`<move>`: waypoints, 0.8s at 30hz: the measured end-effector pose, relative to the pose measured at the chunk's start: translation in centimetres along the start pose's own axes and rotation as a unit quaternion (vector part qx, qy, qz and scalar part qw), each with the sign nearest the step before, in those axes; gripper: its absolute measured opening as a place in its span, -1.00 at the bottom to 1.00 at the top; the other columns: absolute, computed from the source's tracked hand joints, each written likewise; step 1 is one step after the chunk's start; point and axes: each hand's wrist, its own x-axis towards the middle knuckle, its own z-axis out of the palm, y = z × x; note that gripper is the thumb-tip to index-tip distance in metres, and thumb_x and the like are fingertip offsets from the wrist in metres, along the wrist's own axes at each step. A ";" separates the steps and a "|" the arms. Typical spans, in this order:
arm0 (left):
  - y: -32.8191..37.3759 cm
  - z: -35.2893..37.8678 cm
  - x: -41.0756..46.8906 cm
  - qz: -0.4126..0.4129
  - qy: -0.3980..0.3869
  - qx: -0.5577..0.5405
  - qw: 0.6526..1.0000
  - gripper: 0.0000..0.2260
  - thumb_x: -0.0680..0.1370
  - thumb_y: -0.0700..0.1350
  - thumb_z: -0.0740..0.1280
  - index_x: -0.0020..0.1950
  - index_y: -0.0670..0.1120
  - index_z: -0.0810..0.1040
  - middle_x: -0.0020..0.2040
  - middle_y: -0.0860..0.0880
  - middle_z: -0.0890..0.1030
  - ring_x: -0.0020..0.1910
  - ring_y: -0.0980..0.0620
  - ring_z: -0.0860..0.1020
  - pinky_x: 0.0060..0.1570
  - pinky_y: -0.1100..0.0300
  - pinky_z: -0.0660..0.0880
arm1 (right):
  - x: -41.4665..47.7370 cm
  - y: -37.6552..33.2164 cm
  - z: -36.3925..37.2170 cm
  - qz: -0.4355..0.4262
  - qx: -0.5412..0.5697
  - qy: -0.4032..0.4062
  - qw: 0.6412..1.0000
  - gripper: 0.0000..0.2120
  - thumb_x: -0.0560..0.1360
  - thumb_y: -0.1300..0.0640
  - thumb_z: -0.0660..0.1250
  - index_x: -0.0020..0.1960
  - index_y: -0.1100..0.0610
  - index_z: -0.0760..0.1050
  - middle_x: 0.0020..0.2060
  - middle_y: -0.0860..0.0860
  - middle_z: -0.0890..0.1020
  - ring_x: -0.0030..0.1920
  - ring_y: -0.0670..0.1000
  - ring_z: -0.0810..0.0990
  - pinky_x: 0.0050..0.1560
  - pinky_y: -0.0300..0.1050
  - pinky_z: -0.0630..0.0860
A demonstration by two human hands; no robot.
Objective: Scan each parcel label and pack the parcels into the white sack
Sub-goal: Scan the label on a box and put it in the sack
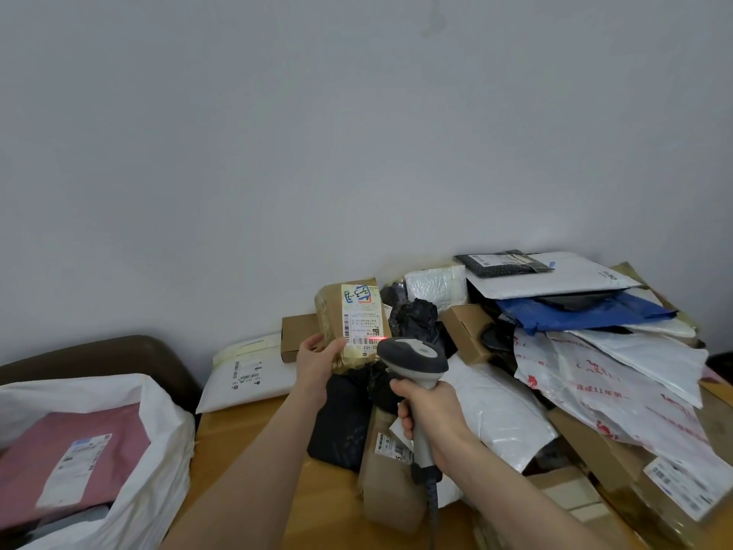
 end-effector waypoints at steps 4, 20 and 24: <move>0.0 -0.1 0.1 -0.003 0.000 -0.003 1.000 -0.51 0.43 -0.15 0.49 0.28 -0.03 0.36 0.21 -0.11 0.52 0.13 -0.07 0.55 0.19 -0.07 0.51 | 0.0 0.0 0.0 0.007 0.001 -0.005 1.000 -0.82 0.48 0.21 0.38 -0.25 0.25 0.49 -0.55 0.06 0.48 -0.59 -0.05 0.40 -0.53 -0.20 0.37; 0.3 -0.9 -1.5 0.004 0.021 0.012 1.000 -0.51 0.44 -0.12 0.48 0.32 -0.04 0.39 0.19 -0.11 0.56 0.09 -0.04 0.58 0.07 0.02 0.57 | 1.1 0.4 -0.2 0.008 0.011 -0.039 0.999 -0.86 0.47 0.23 0.40 -0.22 0.25 0.51 -0.53 0.06 0.50 -0.57 -0.05 0.43 -0.52 -0.19 0.40; 1.0 -2.8 -3.1 0.002 0.038 0.012 0.999 -0.56 0.45 -0.10 0.48 0.27 -0.05 0.44 0.14 -0.11 0.58 -0.01 0.02 0.60 -0.29 0.18 0.59 | 2.5 0.3 1.3 -0.004 0.035 -0.044 0.998 -0.92 0.46 0.27 0.42 -0.08 0.26 0.55 -0.45 0.07 0.59 -0.49 -0.05 0.51 -0.44 -0.20 0.49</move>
